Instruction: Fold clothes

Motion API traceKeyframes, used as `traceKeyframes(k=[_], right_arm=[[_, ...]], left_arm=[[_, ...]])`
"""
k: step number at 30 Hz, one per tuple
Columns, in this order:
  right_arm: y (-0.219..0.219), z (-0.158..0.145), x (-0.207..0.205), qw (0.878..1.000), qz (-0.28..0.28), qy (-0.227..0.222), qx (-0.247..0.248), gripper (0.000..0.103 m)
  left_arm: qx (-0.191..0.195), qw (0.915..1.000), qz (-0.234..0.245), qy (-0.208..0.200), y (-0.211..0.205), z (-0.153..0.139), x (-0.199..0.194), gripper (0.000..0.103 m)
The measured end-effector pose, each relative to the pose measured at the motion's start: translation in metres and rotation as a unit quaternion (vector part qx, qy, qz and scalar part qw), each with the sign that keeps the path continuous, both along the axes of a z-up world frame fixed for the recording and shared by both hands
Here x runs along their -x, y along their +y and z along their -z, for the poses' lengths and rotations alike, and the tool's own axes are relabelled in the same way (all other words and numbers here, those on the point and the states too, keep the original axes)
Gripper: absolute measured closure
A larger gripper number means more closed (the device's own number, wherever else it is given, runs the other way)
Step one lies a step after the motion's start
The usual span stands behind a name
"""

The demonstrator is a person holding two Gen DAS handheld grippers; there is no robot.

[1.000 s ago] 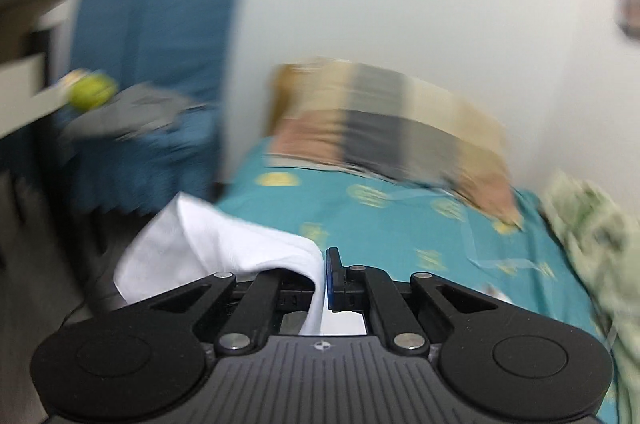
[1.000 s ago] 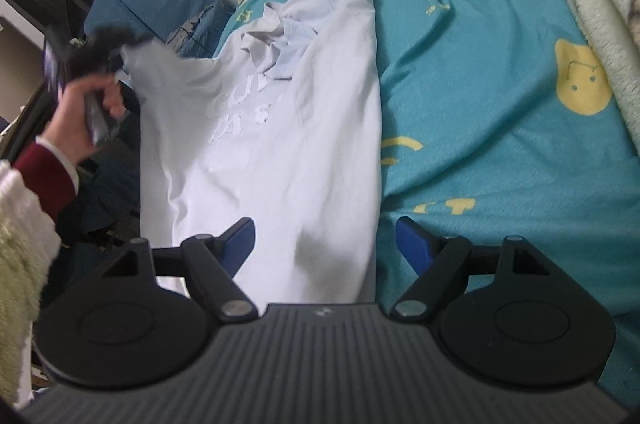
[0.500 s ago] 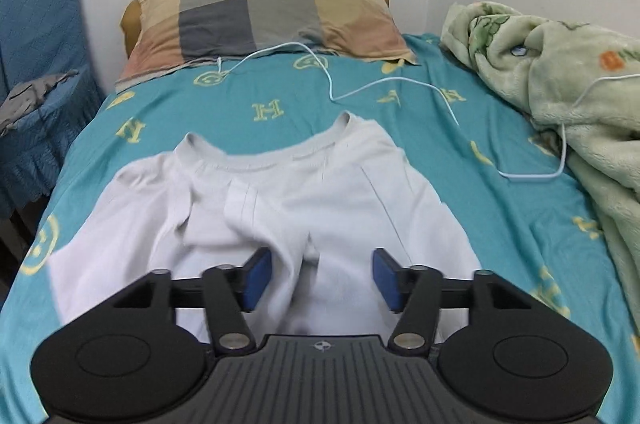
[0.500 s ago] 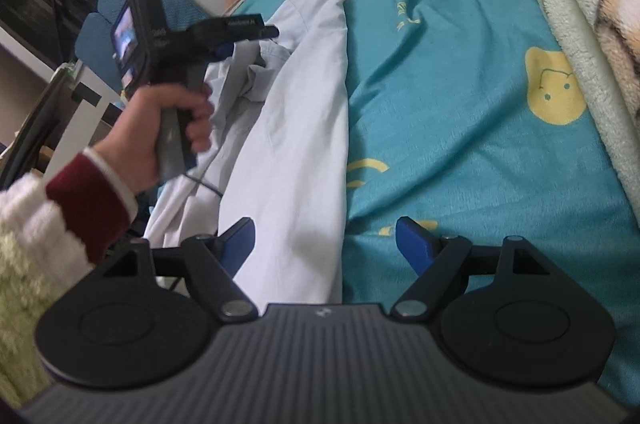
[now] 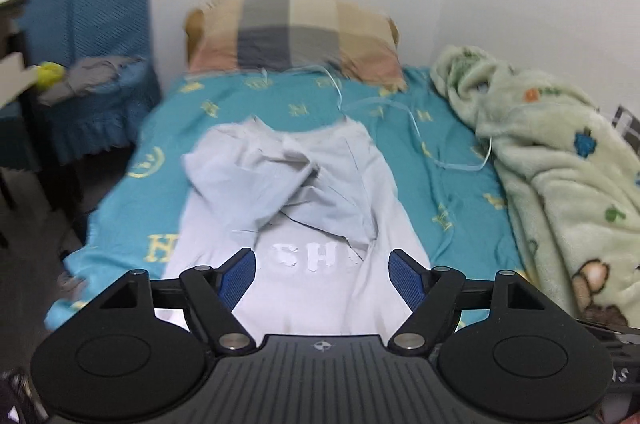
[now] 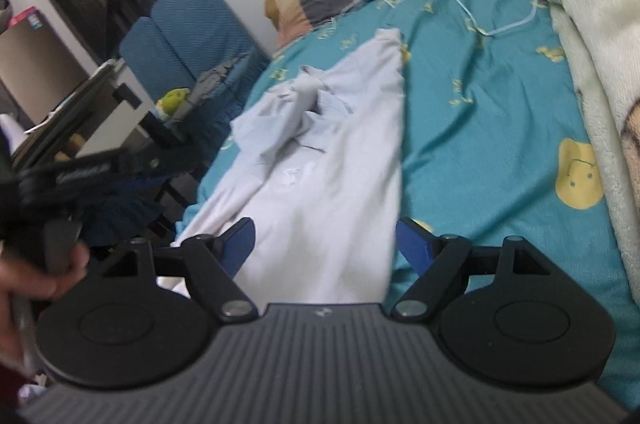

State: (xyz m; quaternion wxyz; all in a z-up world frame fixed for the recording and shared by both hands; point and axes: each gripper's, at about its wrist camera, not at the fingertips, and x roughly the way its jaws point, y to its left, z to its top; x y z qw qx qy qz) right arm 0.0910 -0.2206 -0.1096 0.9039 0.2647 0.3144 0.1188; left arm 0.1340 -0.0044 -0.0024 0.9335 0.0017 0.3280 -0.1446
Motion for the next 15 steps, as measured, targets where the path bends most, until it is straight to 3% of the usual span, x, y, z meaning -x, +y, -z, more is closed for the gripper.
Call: traceKeyframes(k=[4,7,11,15], right_arm=[[0.008,-0.024,-0.003,0.999,-0.019,-0.029,0.002,0.022],[0.018,-0.048,-0.024,0.998,-0.036,-0.056,0.013,0.023],[0.043,-0.064,-0.098,0.995,-0.060,-0.067,0.034,0.028],[0.074,-0.056,-0.194,0.994,-0.085,-0.060,0.035,0.032]], left_arm=[[0.061,0.9982,-0.003,0.001,0.017,-0.003,0.029,0.026],[0.057,0.9983,-0.010,-0.003,0.029,0.000,0.031,0.026],[0.057,0.9980,-0.025,-0.010,0.049,0.009,0.019,0.026],[0.089,0.9941,-0.057,0.023,0.080,0.032,0.002,0.025]])
